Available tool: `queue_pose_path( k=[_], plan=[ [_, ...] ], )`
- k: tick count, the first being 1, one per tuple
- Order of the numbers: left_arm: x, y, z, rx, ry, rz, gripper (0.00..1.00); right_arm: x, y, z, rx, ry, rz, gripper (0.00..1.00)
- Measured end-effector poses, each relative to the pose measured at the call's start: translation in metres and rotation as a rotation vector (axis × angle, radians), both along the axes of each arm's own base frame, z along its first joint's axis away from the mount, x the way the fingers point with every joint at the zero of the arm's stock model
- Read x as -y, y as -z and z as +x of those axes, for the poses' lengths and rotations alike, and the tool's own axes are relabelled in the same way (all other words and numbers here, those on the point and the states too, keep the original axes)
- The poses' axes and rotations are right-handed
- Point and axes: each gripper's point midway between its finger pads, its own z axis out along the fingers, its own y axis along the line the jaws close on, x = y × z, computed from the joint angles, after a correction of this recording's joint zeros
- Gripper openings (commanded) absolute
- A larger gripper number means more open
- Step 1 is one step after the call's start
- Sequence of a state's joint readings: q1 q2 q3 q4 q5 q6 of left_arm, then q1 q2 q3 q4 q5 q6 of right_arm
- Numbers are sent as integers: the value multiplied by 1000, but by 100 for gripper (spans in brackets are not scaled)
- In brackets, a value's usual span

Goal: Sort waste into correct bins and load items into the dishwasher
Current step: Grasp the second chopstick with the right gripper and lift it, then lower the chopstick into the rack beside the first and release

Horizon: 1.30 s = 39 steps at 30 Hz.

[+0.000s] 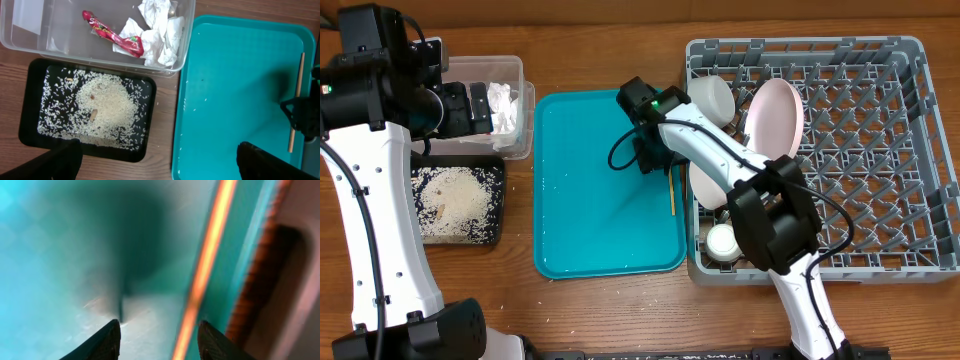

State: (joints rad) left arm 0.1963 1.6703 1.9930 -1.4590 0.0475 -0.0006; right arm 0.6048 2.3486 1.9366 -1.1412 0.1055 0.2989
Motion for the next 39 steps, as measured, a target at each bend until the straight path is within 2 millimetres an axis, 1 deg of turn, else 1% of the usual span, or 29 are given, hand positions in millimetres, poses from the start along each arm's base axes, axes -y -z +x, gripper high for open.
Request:
queue_pose_path(
  k=[3, 8, 9, 10, 11, 13, 14, 21, 24, 26, 28, 31, 33, 34, 35, 37, 39],
  plan=[
    [0, 0, 0, 0, 0, 0, 100, -5, 7, -6, -42, -8, 24, 51],
    [0, 0, 0, 0, 0, 0, 100, -9, 8, -11, -69, -11, 49, 51],
    [0, 0, 0, 0, 0, 0, 100, -9, 8, -11, -72, -12, 50, 47],
    [0, 0, 0, 0, 0, 0, 100, -9, 8, -11, -72, -15, 52, 40],
    [0, 0, 0, 0, 0, 0, 100, -10, 8, -12, -76, -21, 53, 26],
    [0, 0, 0, 0, 0, 0, 100, -10, 8, -13, -80, -18, 55, 5],
    [0, 0, 0, 0, 0, 0, 100, -10, 8, -13, -80, -12, 57, 4],
    [0, 0, 0, 0, 0, 0, 100, -13, 5, -13, -102, -21, 50, 4],
    [0, 0, 0, 0, 0, 0, 100, -15, -3, -15, -128, -34, 34, 4],
    [0, 0, 0, 0, 0, 0, 100, -21, -20, -15, -128, -58, 33, 4],
    [0, 0, 0, 0, 0, 0, 100, -28, -50, -11, -99, -84, 51, 4],
    [0, 0, 0, 0, 0, 0, 100, -40, -110, -4, -12, -115, 108, 4],
    [0, 0, 0, 0, 0, 0, 100, -43, -152, -2, 62, -130, 156, 4],
    [0, 0, 0, 0, 0, 0, 100, -45, -170, 1, 105, -133, 184, 4],
    [0, 0, 0, 0, 0, 0, 100, -45, -185, 3, 142, -136, 209, 4],
    [0, 0, 0, 0, 0, 0, 100, -40, -216, 6, 211, -128, 252, 4],
    [0, 0, 0, 0, 0, 0, 100, -30, -236, 8, 250, -112, 274, 4]
  ],
)
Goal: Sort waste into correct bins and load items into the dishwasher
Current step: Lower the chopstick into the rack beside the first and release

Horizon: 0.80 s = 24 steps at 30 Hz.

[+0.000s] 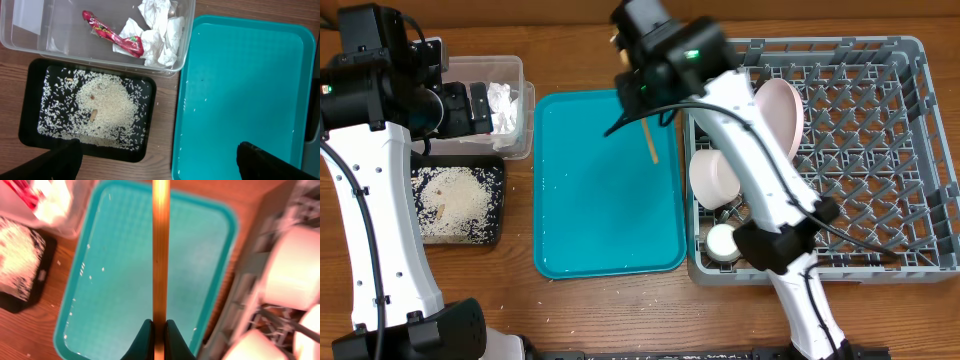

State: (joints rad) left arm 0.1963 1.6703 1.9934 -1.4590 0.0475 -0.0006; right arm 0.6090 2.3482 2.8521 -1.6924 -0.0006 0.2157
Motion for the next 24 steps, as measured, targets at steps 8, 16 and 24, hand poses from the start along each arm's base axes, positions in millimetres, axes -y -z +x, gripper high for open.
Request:
queue_pose_path(
  k=[8, 16, 24],
  plan=[
    [0, 0, 0, 0, 0, 0, 100, 60, -70, -13, 102, 93, 53, 4],
    [0, 0, 0, 0, 0, 0, 100, 143, -88, -80, 68, 202, -16, 4],
    [0, 0, 0, -1, 0, -1, 100, 176, 44, -102, -270, 263, -216, 4]
  ],
)
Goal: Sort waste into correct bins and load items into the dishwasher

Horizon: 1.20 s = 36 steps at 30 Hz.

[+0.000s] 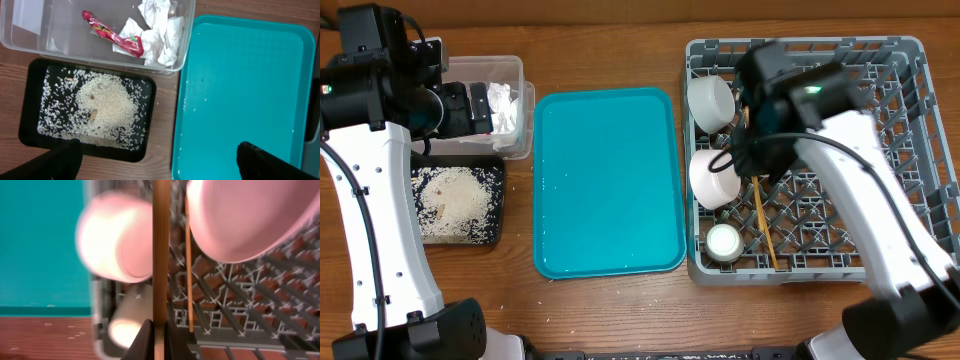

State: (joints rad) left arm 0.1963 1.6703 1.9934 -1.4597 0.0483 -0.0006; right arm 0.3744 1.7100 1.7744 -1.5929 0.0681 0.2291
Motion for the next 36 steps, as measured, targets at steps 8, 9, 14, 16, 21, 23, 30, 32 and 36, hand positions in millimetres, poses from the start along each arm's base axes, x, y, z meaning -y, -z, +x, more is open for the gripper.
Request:
queue_pose_path(
  k=[8, 9, 14, 16, 21, 23, 30, 32, 36],
  plan=[
    [0, 0, 0, 1, 0, 1, 100, 44, 79, -16, -175, 118, -69, 29],
    [0, 0, 0, 1, 0, 1, 100, 48, 81, -17, -180, 132, -72, 33],
    [0, 0, 0, 1, 0, 1, 100, 49, 83, -17, -185, 127, -70, 38],
    [0, 0, 0, 1, 0, 1, 100, 47, 83, -18, -186, 123, -68, 38],
    [0, 0, 0, 1, 0, 1, 100, 42, 70, -20, -196, 122, -43, 38],
    [0, 0, 0, 1, 0, 1, 100, 38, 50, -11, -143, 122, -16, 50],
    [0, 0, 0, 1, 0, 1, 100, 30, -106, -1, 268, 109, 137, 100],
    [0, 0, 0, 0, 0, 1, 100, 32, -146, -9, 400, 105, 181, 100],
    [0, 0, 0, 0, 0, 1, 100, 36, -173, -27, 486, 99, 215, 100]
  ],
)
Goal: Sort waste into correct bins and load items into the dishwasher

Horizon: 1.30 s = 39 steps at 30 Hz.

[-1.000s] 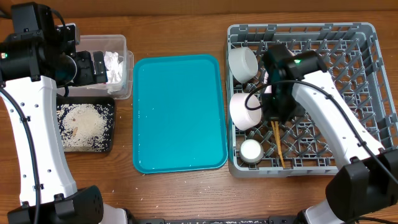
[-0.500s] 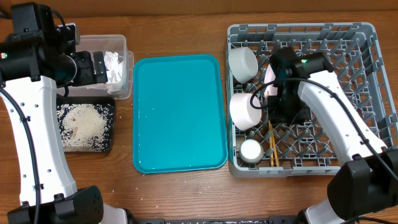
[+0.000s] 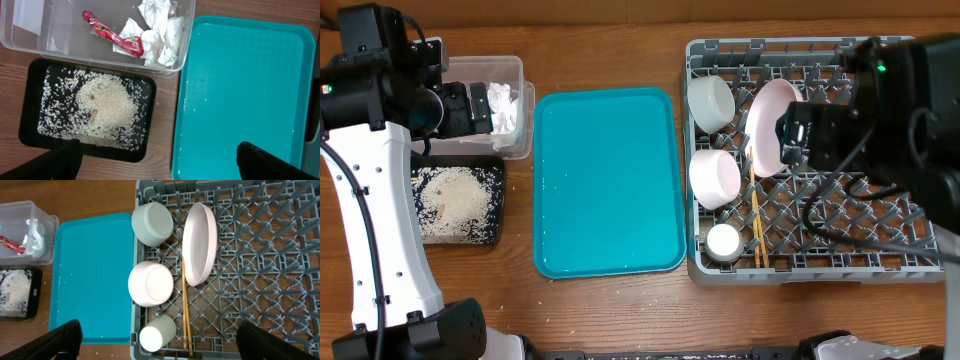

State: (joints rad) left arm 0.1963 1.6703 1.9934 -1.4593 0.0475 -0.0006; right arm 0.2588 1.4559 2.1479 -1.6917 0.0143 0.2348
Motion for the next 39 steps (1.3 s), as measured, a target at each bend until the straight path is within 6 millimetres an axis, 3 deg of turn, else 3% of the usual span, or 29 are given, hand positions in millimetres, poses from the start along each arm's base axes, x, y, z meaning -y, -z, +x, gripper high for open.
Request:
queue_pose_path(
  k=[3, 7, 12, 15, 19, 22, 26, 34, 39],
  plan=[
    [0, 0, 0, 0, 0, 0, 100, 0, 0, -2, -1, -6, -5, 100],
    [0, 0, 0, 0, 0, 0, 100, -3, -3, 12, 30, -5, 3, 100],
    [0, 0, 0, 0, 0, 0, 100, -8, -29, 48, 200, 8, 45, 100],
    [0, 0, 0, 0, 0, 0, 100, -5, -35, 66, 272, 19, 63, 100],
    [0, 0, 0, 1, 0, 0, 100, 1, -32, 89, 382, -5, 76, 100],
    [0, 0, 0, 1, 0, 0, 100, 12, -21, 95, 462, -17, 76, 100],
    [0, 0, 0, 1, 0, 0, 100, 29, 8, 82, 527, 2, 64, 100],
    [0, 0, 0, 1, 0, 1, 100, 61, 67, 34, 719, 75, 34, 100],
    [0, 0, 0, 1, 0, 0, 100, 64, 107, 10, 827, 81, 26, 100]
  ],
)
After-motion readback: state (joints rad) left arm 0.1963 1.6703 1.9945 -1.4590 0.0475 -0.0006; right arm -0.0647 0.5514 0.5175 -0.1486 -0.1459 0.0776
